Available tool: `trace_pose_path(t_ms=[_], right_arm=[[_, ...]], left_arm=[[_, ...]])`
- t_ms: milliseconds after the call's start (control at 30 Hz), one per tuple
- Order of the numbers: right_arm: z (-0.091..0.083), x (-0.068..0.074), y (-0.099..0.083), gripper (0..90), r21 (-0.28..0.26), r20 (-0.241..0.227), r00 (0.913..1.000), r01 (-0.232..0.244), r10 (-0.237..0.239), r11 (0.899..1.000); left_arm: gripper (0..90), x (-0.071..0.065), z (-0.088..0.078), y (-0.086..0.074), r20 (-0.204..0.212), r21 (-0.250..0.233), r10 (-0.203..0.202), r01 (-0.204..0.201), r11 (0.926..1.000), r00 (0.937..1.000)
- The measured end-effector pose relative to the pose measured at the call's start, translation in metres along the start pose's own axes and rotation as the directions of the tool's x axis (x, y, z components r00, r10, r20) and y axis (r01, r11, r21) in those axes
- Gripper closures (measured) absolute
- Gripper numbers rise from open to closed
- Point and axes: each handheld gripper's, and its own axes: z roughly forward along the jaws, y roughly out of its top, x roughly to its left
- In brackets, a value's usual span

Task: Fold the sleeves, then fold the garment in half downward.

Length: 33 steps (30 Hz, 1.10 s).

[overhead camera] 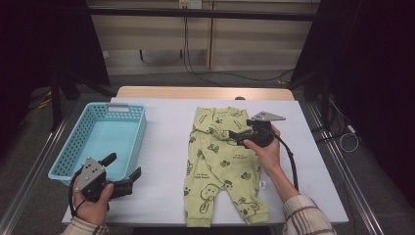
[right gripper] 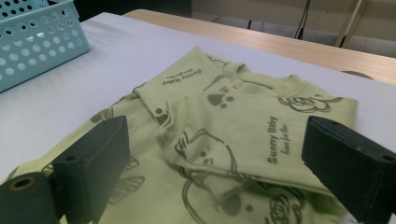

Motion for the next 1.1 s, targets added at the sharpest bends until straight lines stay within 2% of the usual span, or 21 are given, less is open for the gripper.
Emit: trace_pose_path(t_ms=[33, 167, 233, 267, 367, 467, 533, 567, 600, 633, 667, 700, 767, 800, 833, 933, 967, 1067, 1100], right_arm=[[-0.005, -0.001, -0.001, 7.5, -0.003, 0.004, 1.0, -0.004, 0.004, 1.0], [-0.022, -0.003, -0.005, 7.9, -0.024, 0.023, 0.9996, -0.017, 0.017, 1.0], [-0.03, -0.004, -0.009, 8.0, -0.026, 0.029, 0.9994, -0.018, 0.019, 0.999], [-0.033, -0.004, -0.01, 8.0, -0.026, 0.028, 0.9994, -0.018, 0.019, 1.0], [-0.043, -0.002, -0.015, 8.2, -0.026, 0.036, 0.9992, -0.014, 0.015, 1.0], [-0.052, -0.001, -0.02, 8.4, -0.022, 0.038, 0.9991, -0.015, 0.016, 1.0], [-0.058, 0.0, -0.022, 8.5, -0.021, 0.039, 0.9992, -0.011, 0.012, 1.0], [-0.061, 0.001, -0.023, 8.7, -0.024, 0.041, 0.999, -0.015, 0.016, 1.0], [-0.064, 0.001, -0.024, 9.0, -0.029, 0.048, 0.9987, -0.018, 0.02, 0.999], [-0.067, 0.002, -0.025, 9.0, -0.029, 0.047, 0.9987, -0.019, 0.021, 0.999], [-0.069, 0.002, -0.026, 9.3, -0.025, 0.05, 0.9986, -0.018, 0.02, 1.0], [-0.072, 0.002, -0.028, 9.4, -0.022, 0.053, 0.9985, -0.013, 0.014, 1.0], [-0.077, 0.002, -0.031, 10.2, -0.011, 0.054, 0.9984, -0.019, 0.02, 1.0], [-0.079, 0.002, -0.033, 10.3, -0.002, 0.06, 0.998, -0.018, 0.018, 1.0], [-0.08, 0.002, -0.035, 11.0, 0.004, 0.062, 0.998, -0.017, 0.017, 1.0], [-0.083, 0.003, -0.038, 12.7, 0.021, 0.063, 0.9979, -0.02, 0.019, 1.0], [-0.087, 0.003, -0.042, 15.2, 0.032, 0.057, 0.9982, -0.022, 0.02, 0.999], [-0.09, 0.003, -0.044, 17.9, 0.043, 0.061, 0.9981, -0.017, 0.014, 0.999], [-0.093, 0.004, -0.046, 21.8, 0.055, 0.059, 0.9981, -0.023, 0.02, 0.998]], left_arm=[[3.4, -0.001, 0.001, 0.0, -0.001, -0.017, -0.024, 0.024, 0.9996, 0.9997], [3.3, -0.003, 0.001, 0.003, -0.007, -0.027, -0.037, 0.037, 0.999, 0.9993], [3.4, -0.008, 0.001, 0.005, -0.015, -0.04, -0.036, 0.036, 0.9986, 0.9992], [3.3, -0.011, 0.001, 0.007, -0.013, -0.03, -0.01, 0.01, 0.9995, 0.9999], [3.2, -0.02, 0.005, 0.008, 0.025, -0.036, -0.032, 0.033, 0.9988, 0.9992], [2.7, -0.028, 0.009, 0.009, 0.051, -0.019, 0.011, -0.01, 0.9998, 0.9986], [2.6, -0.032, 0.012, 0.009, 0.065, -0.013, -0.003, 0.004, 0.9999, 0.9979], [2.5, -0.032, 0.013, 0.009, 0.068, -0.01, 0.013, -0.012, 0.9999, 0.9976], [2.3, -0.033, 0.015, 0.009, 0.067, -0.004, 0.012, -0.012, 0.9999, 0.9976], [2.2, -0.035, 0.017, 0.009, 0.077, -0.001, -0.001, 0.001, 1.0, 0.9971], [2.2, -0.035, 0.018, 0.009, 0.082, 0.005, 0.007, -0.008, 1.0, 0.9966], [2.2, -0.036, 0.021, 0.009, 0.084, 0.004, -0.002, 0.002, 1.0, 0.9964], [2.2, -0.038, 0.025, 0.01, 0.096, 0.017, 0.018, -0.019, 0.9997, 0.9953], [2.2, -0.04, 0.027, 0.012, 0.107, 0.02, 0.009, -0.011, 0.9997, 0.9942], [2.2, -0.04, 0.028, 0.012, 0.112, 0.023, 0.021, -0.023, 0.9995, 0.9935], [2.2, -0.044, 0.031, 0.012, 0.114, 0.026, 0.016, -0.019, 0.9995, 0.9934], [2.2, -0.046, 0.034, 0.011, 0.123, 0.04, 0.021, -0.026, 0.9989, 0.9922], [2.2, -0.048, 0.038, 0.012, 0.127, 0.036, 0.023, -0.028, 0.999, 0.9916], [2.3, -0.051, 0.044, 0.012, 0.138, 0.044, 0.015, -0.021, 0.9988, 0.9903]])
